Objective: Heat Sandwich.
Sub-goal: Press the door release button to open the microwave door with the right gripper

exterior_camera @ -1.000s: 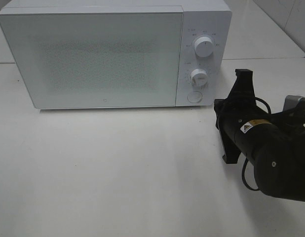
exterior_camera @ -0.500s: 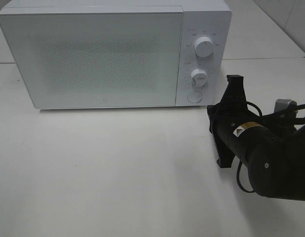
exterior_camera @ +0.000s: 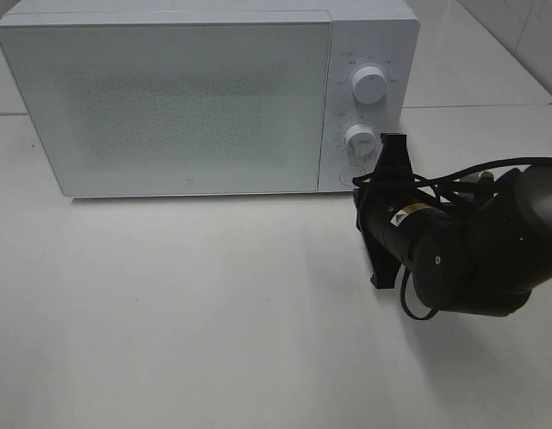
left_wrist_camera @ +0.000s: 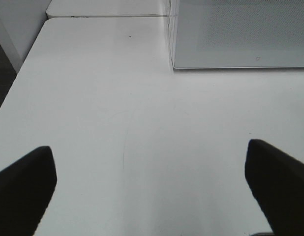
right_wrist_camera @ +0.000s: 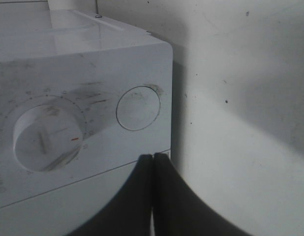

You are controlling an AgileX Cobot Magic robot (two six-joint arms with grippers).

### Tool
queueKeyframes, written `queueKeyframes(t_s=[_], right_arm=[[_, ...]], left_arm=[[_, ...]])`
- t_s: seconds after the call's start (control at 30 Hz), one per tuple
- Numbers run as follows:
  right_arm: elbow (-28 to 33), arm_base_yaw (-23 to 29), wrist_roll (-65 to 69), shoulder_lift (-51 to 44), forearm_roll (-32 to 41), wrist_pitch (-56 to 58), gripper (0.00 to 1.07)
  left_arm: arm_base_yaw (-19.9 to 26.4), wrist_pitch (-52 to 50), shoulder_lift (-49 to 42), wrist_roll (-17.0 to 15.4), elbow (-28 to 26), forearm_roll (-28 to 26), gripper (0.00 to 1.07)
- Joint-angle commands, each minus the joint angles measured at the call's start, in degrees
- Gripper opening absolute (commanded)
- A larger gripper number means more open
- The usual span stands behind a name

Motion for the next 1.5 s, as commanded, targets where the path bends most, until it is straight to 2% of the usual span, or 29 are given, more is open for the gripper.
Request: queueKeyframes(t_s=[0.03,0.4,0.57,0.87,1.23,1.5], right_arm=[[-2.18,-1.09,0.29,1.55,-1.49,1.55,0.0],[-7.79,-5.04,-0.29,5.56,-5.33,3.44,0.0],[-10.03,-5.16,-0.8,6.19,-5.33,4.3,0.0],[-11.52,-7.85,-2.86,6.88,-5.79,5.33,0.0],[-12.83,-7.85,-1.78,6.88,-6.88,6.93,0.0],[-13.52,-7.85,-2.23,6.88,-4.58,2.35,0.0]], left_arm=[[0.17,-0.23,-1.49,0.0,0.17,-0.11,1.0],[0.17,-0.23,-1.49,0.0,0.17,-0.11,1.0],[0.17,-0.23,-1.49,0.0,0.17,-0.11,1.0],[0.17,-0.23,-1.49,0.0,0.17,-0.11,1.0],[0.17,-0.23,-1.49,0.0,0.17,-0.11,1.0],[0.17,-0.23,-1.49,0.0,0.17,-0.11,1.0]])
